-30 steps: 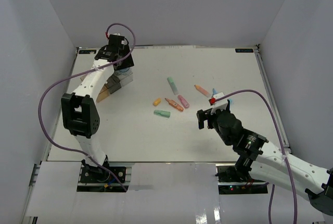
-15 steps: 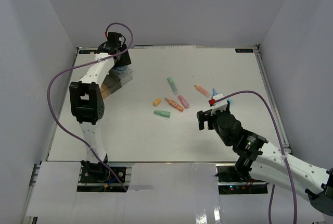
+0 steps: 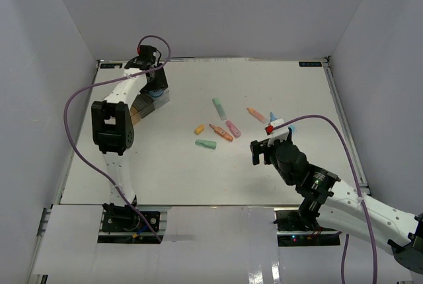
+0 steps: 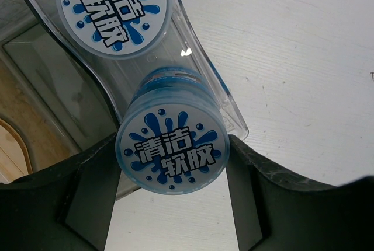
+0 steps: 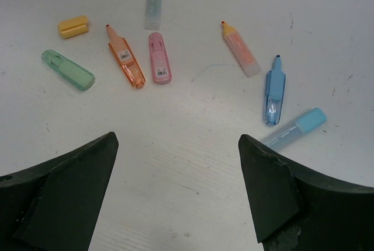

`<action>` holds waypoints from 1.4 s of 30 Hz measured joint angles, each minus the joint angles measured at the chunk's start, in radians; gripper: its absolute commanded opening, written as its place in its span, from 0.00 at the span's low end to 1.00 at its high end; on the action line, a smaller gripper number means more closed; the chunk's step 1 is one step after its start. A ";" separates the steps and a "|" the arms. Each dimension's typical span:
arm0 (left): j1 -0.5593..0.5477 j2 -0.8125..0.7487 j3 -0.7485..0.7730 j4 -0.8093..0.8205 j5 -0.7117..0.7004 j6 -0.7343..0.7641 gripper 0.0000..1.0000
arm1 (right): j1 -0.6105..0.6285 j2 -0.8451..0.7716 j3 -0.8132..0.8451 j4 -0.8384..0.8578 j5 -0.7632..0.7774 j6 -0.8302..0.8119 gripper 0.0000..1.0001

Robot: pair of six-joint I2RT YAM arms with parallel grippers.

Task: Sort the stationery into containers
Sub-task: Place the stationery in the storage box, then pick up the pen from the center of the board.

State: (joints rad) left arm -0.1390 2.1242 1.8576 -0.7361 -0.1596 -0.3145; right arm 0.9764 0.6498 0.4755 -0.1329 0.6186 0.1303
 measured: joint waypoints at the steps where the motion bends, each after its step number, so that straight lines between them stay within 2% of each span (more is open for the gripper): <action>1: 0.000 0.000 0.000 0.000 0.001 0.000 0.66 | 0.000 0.000 0.000 0.000 0.000 0.000 0.90; 2: 0.000 0.000 0.000 0.000 0.002 0.000 0.74 | 0.000 0.000 0.000 0.000 0.000 0.000 0.90; 3: 0.001 0.000 0.000 -0.001 0.003 0.000 0.77 | 0.000 0.000 0.000 0.000 0.000 0.000 0.90; 12: 0.001 -0.006 0.002 -0.004 0.025 0.000 0.94 | 0.000 0.034 0.000 0.000 0.007 0.013 0.90; 17: 0.001 -0.039 0.001 -0.005 0.048 -0.001 0.98 | -0.021 0.097 0.001 -0.022 0.040 0.069 0.90; 20: 0.001 -0.094 -0.032 0.003 0.078 -0.002 0.98 | -0.109 0.155 0.007 -0.053 0.035 0.121 0.91; 25: 0.001 -0.316 -0.252 0.079 0.159 -0.009 0.98 | -0.370 0.289 0.025 -0.075 -0.038 0.206 0.93; 31: 0.000 -0.628 -0.600 0.196 0.270 -0.018 0.98 | -0.533 0.511 0.089 -0.092 -0.100 0.303 1.00; 37: -0.002 -0.844 -0.868 0.299 0.304 -0.007 0.98 | -0.617 0.708 0.157 -0.073 -0.126 0.372 0.84; 42: -0.002 -0.919 -0.929 0.340 0.308 -0.003 0.98 | -0.658 0.784 0.172 -0.035 -0.143 0.417 0.68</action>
State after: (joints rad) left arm -0.1410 1.2057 0.9291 -0.3965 0.1486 -0.3180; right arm 0.3183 1.4334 0.6479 -0.1680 0.4755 0.5472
